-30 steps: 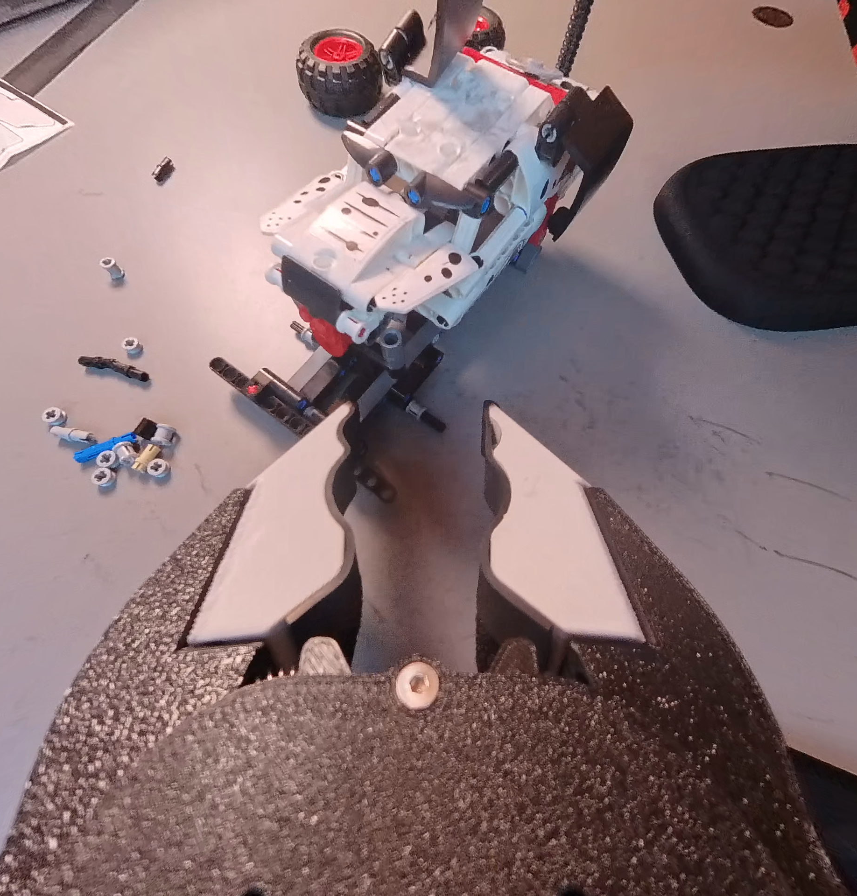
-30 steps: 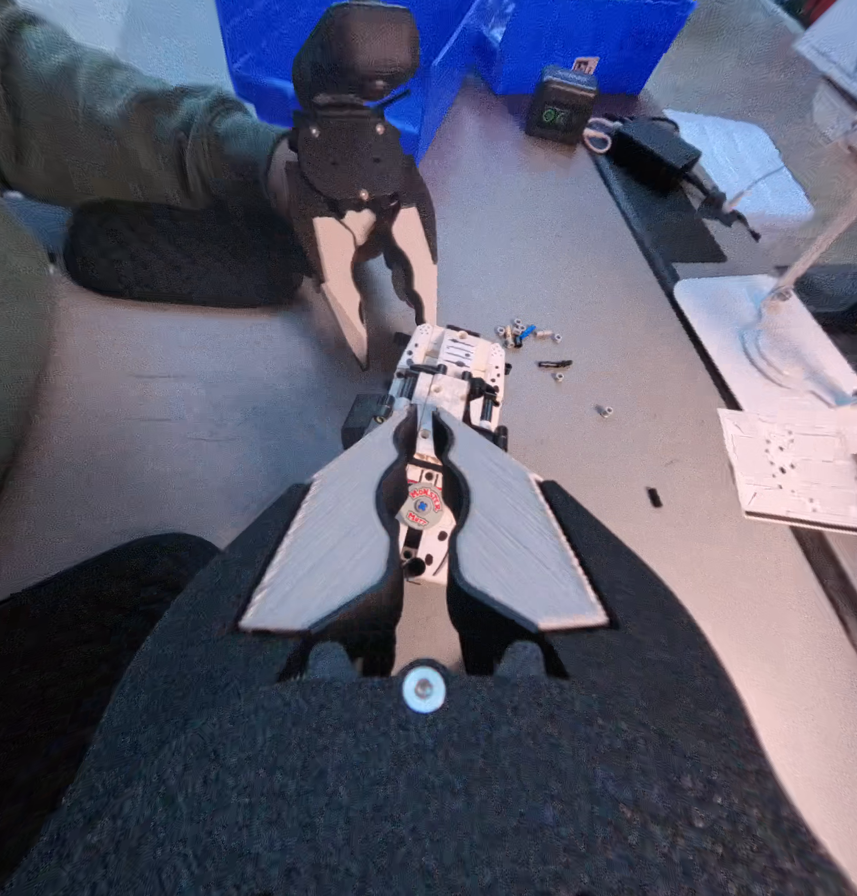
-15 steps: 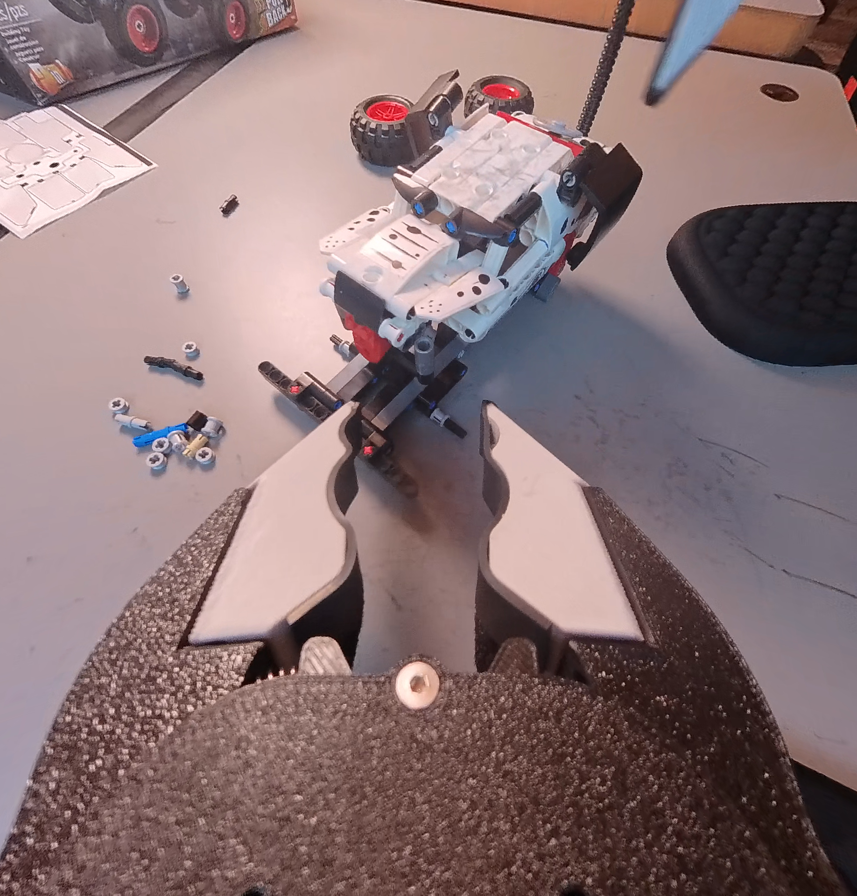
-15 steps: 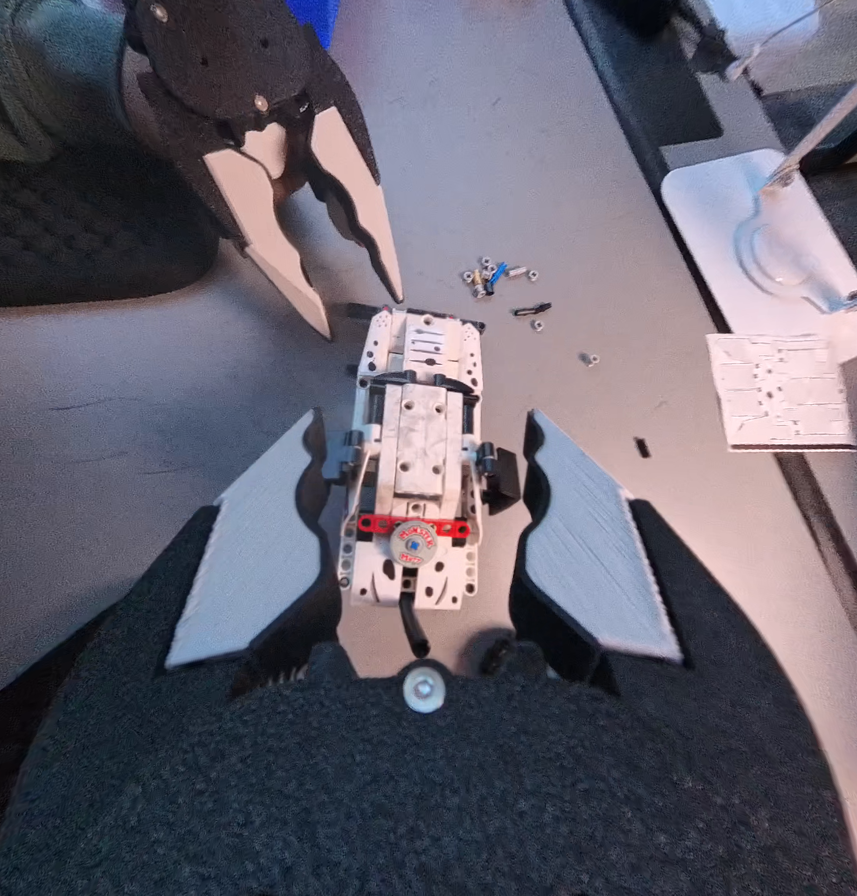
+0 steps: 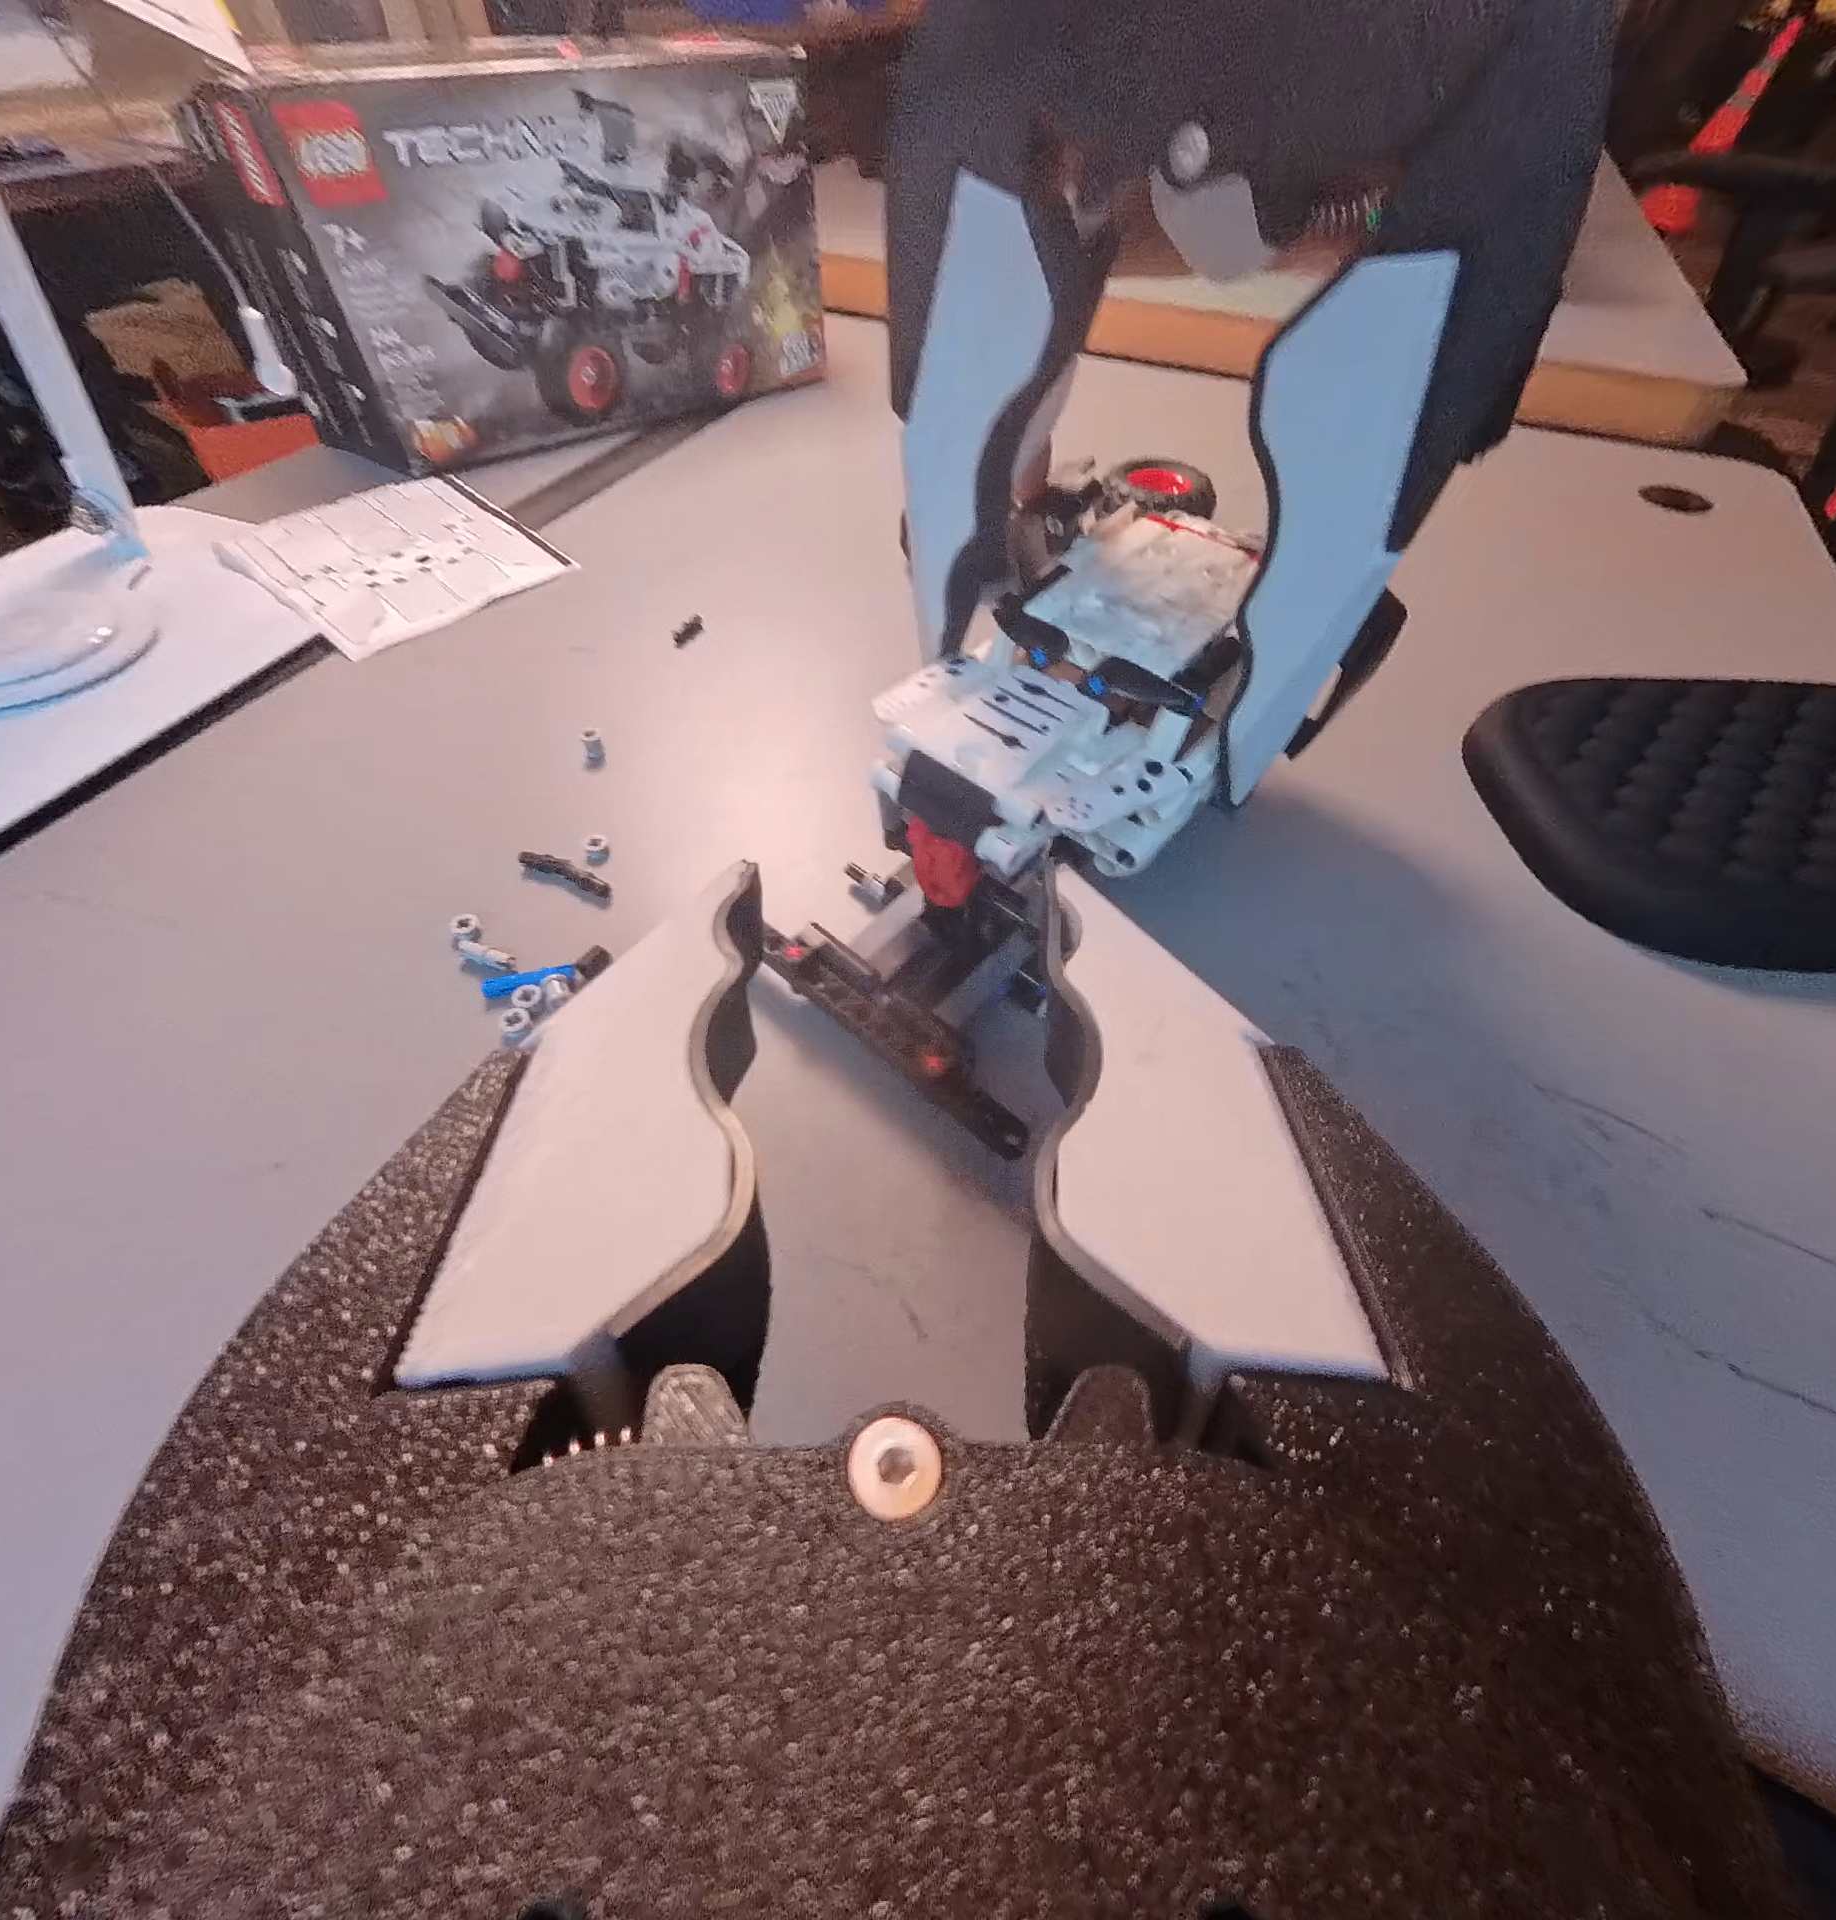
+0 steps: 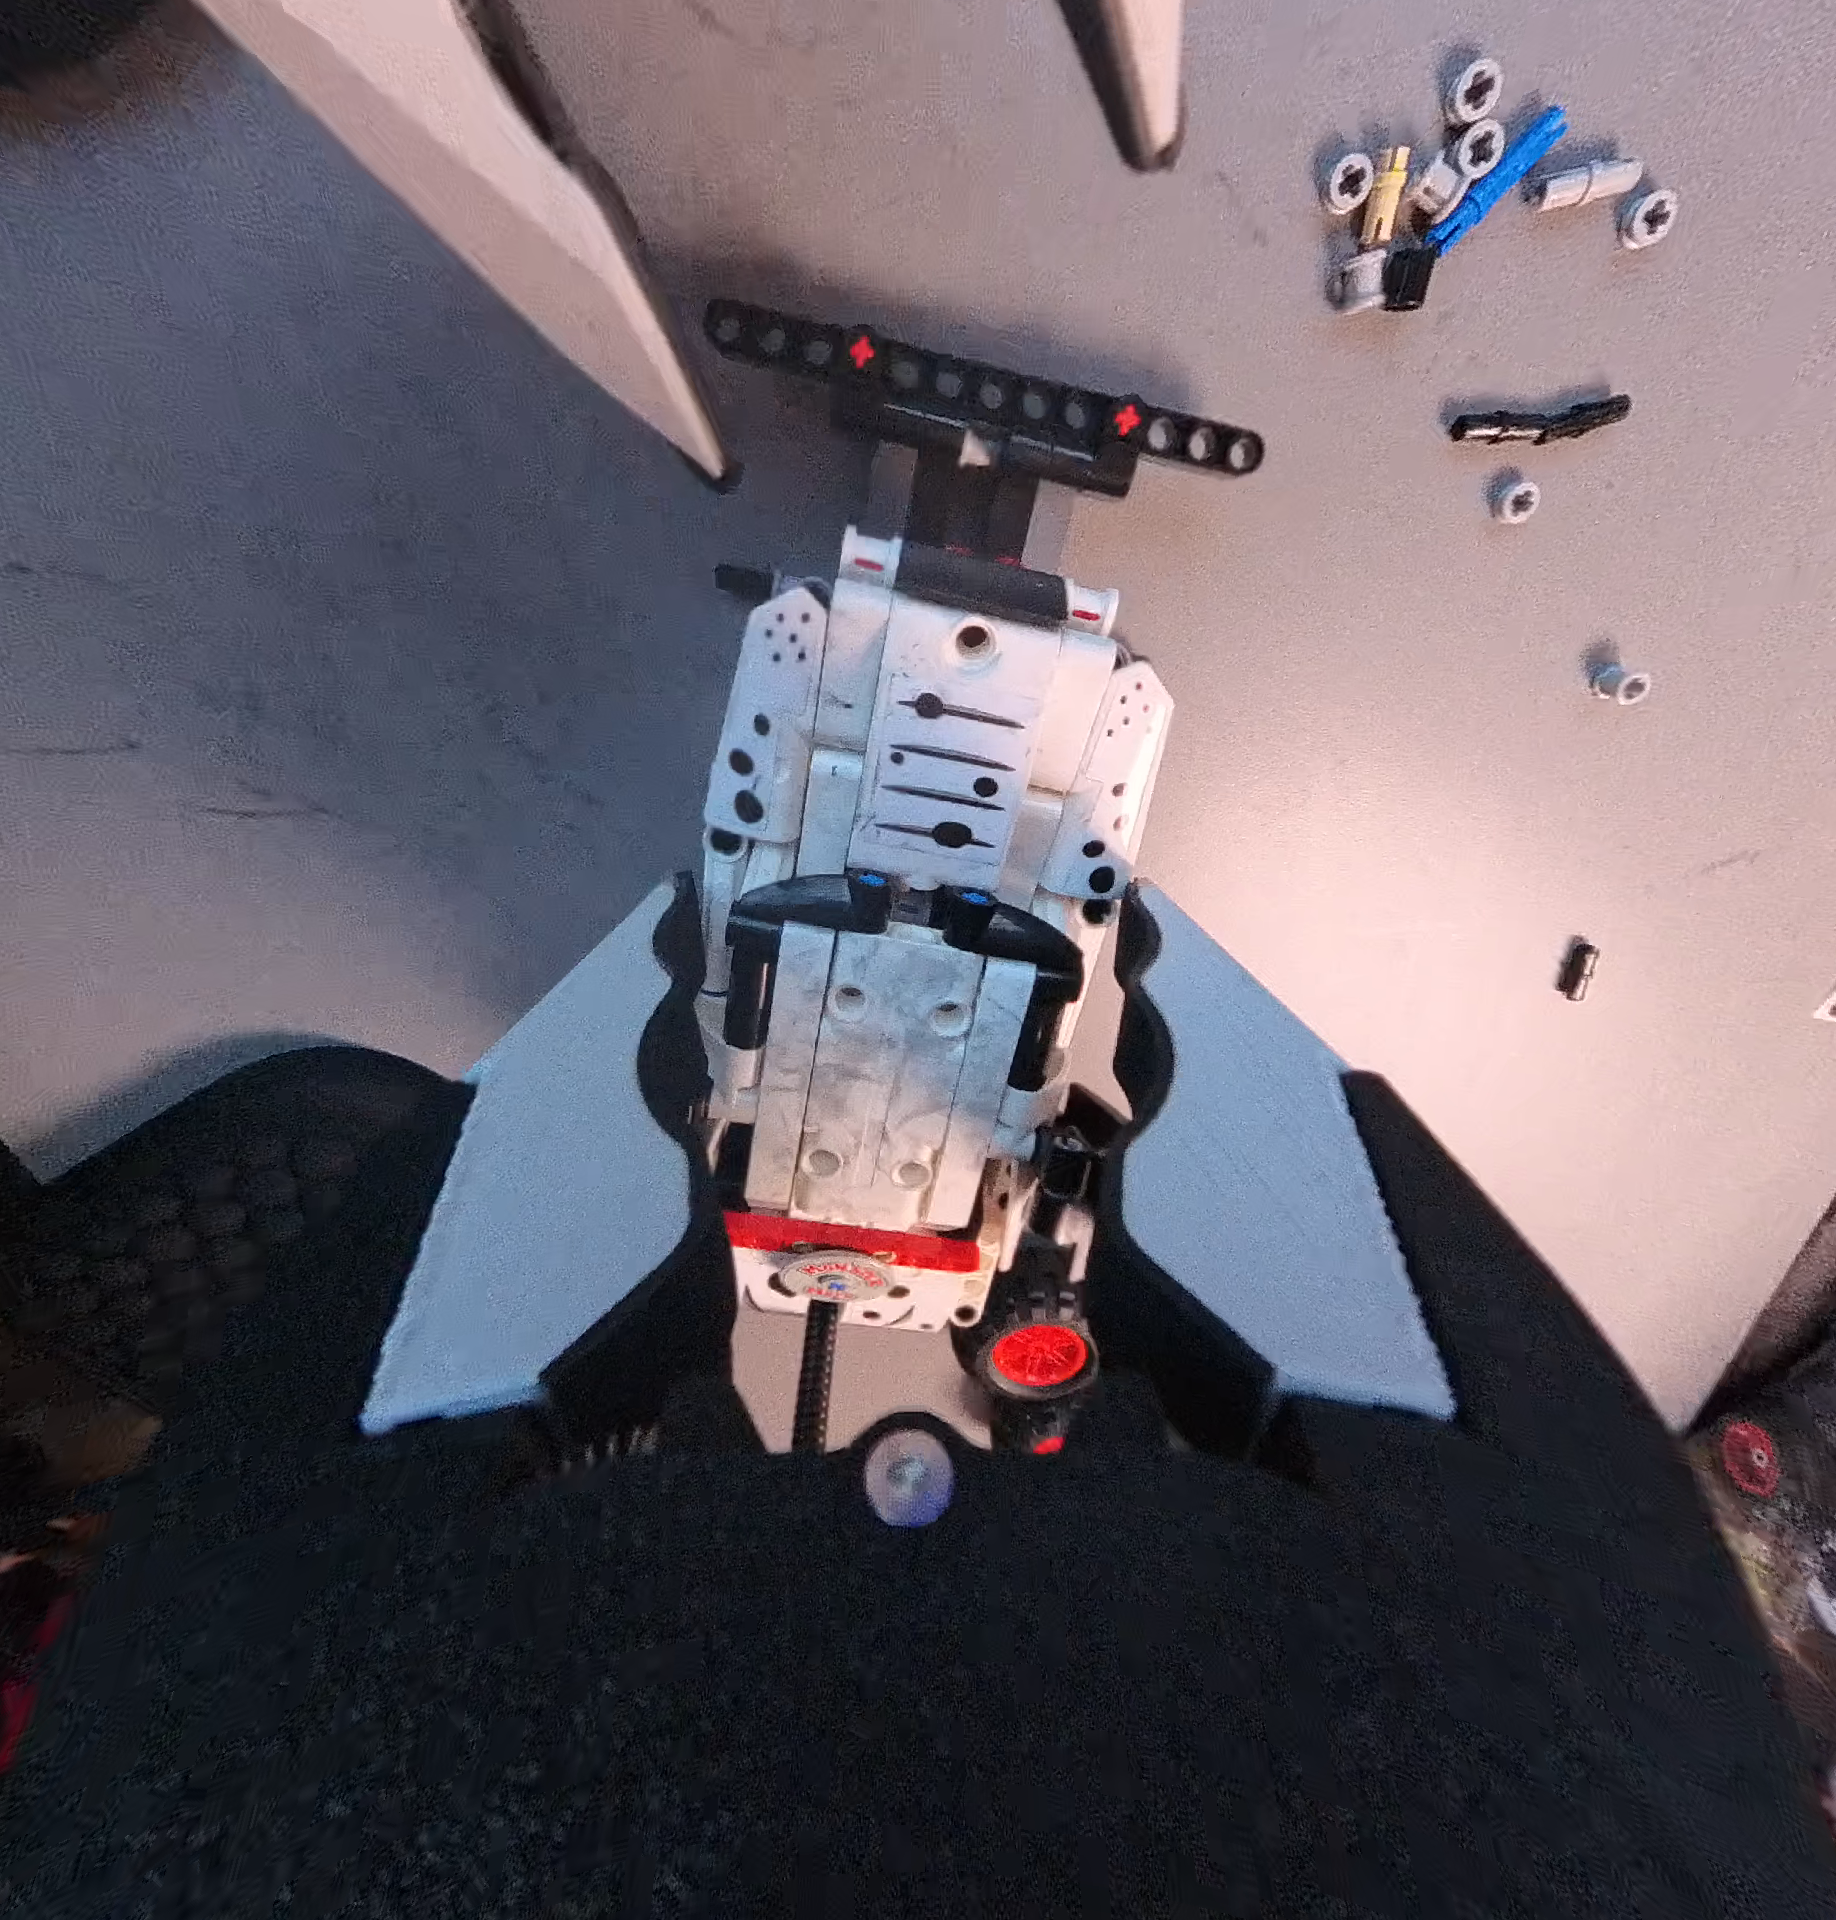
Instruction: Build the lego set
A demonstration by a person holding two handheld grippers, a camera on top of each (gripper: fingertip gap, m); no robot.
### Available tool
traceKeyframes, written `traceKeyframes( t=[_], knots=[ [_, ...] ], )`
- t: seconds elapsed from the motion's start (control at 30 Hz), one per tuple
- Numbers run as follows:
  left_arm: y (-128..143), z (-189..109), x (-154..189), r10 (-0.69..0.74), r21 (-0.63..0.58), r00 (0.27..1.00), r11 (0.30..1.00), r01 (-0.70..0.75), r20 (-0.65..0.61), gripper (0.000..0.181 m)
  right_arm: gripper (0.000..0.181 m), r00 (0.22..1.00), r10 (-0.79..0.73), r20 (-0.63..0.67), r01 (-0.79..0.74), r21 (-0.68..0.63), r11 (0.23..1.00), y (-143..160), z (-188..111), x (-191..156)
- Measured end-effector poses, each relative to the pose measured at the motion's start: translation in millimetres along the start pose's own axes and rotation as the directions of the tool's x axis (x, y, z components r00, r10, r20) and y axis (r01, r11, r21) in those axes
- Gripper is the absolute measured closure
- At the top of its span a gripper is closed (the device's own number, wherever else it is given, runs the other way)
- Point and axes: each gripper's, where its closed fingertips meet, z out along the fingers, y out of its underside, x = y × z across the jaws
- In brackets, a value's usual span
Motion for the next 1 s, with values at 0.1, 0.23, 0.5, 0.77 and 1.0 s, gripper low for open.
traceKeyframes(
  t=[0.1,0.23,0.5,0.77,1.0],
  knots=[
    [-6.1,-6.2,-11.8,-0.027,0.052,0.999,0.998,0.024,0.046,0.13,0.104,0.998,-0.061,0.009,0.062,-0.027,0.998,5.3,-2.9,-5.6],
    [-11.0,-10.1,-16.8,-0.026,0.086,0.997,0.996,0.02,0.077,0.129,0.106,0.996,-0.09,0.03,0.09,-0.017,0.996,15.6,-25.2,-5.9],
    [-10.7,-9.3,-16.6,-0.078,0.105,0.996,0.992,0.072,0.05,0.13,0.113,0.995,-0.091,-0.032,0.086,-0.127,0.988,79.1,-89.0,63.7],
    [-8.3,-7.8,-15.4,-0.081,0.093,0.996,0.993,0.078,0.037,0.13,0.114,0.987,-0.025,-0.159,-0.05,-0.446,0.894,162.0,-117.3,163.9],
    [-6.9,-6.0,-12.7,-0.062,0.079,0.998,0.995,0.059,0.034,0.13,0.121,0.99,0.014,-0.139,-0.092,-0.576,0.813,202.2,-49.9,222.3]
  ],
)
